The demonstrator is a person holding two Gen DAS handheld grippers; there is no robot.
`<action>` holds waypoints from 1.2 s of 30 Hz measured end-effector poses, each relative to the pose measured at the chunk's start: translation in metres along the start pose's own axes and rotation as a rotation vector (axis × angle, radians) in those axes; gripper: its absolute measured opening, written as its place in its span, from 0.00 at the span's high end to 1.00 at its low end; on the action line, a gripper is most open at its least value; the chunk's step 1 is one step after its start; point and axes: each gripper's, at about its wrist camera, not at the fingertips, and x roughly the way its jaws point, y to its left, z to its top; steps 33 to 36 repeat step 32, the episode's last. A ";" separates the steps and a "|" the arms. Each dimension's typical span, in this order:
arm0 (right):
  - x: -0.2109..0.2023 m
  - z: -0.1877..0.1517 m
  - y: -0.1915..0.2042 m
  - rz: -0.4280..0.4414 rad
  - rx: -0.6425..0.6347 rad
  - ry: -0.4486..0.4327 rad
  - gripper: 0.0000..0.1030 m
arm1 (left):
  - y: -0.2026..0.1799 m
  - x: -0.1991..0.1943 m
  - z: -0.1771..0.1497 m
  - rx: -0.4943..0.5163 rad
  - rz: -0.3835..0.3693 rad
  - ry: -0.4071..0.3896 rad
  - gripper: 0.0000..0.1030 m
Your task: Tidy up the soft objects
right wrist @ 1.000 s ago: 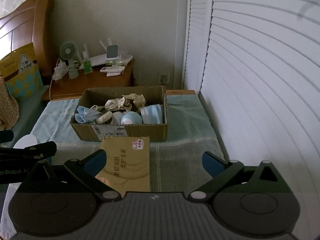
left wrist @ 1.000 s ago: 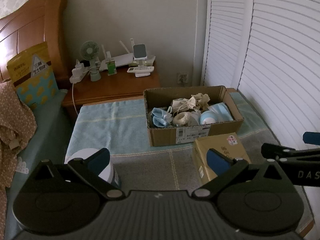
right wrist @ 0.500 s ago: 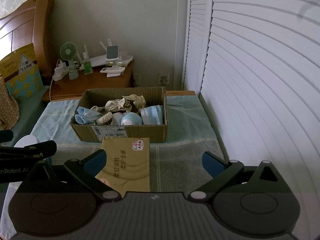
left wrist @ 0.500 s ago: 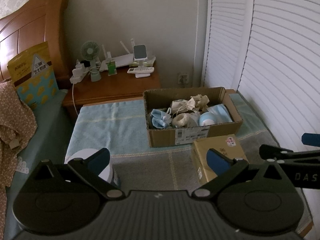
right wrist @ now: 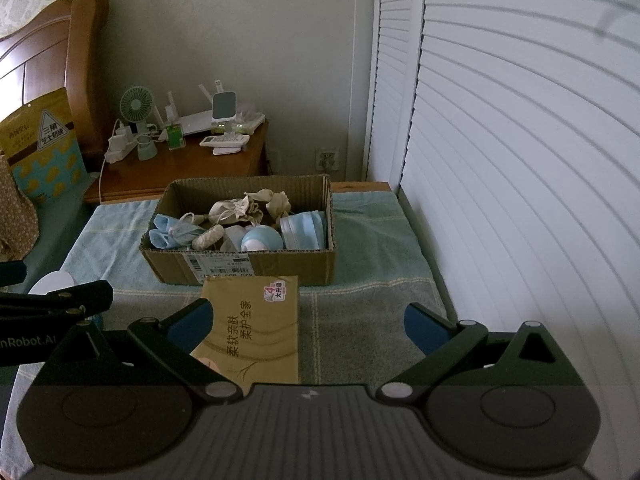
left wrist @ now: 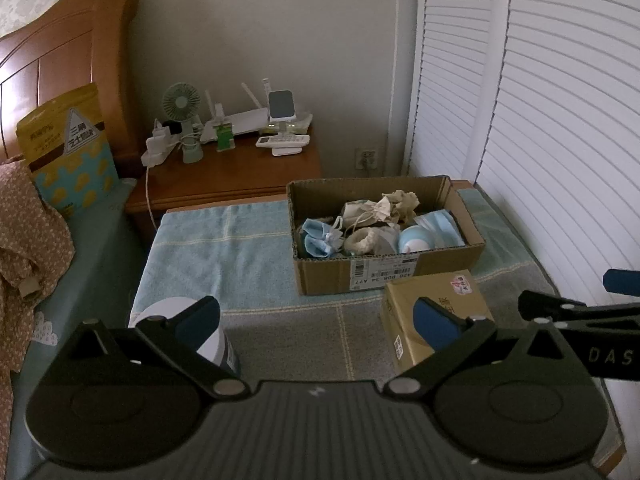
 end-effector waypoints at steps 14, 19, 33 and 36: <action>0.000 0.000 0.000 0.000 0.002 -0.001 0.00 | -0.001 -0.001 0.000 -0.005 0.003 0.001 0.01; 0.000 -0.001 -0.001 0.001 0.001 -0.003 0.00 | -0.001 -0.001 -0.001 -0.005 0.003 0.001 0.01; 0.000 0.000 -0.001 -0.001 0.001 -0.003 0.00 | -0.002 -0.003 -0.001 -0.008 0.004 0.001 0.01; 0.000 0.000 -0.001 -0.001 0.001 -0.003 0.00 | -0.002 -0.003 -0.001 -0.008 0.004 0.001 0.01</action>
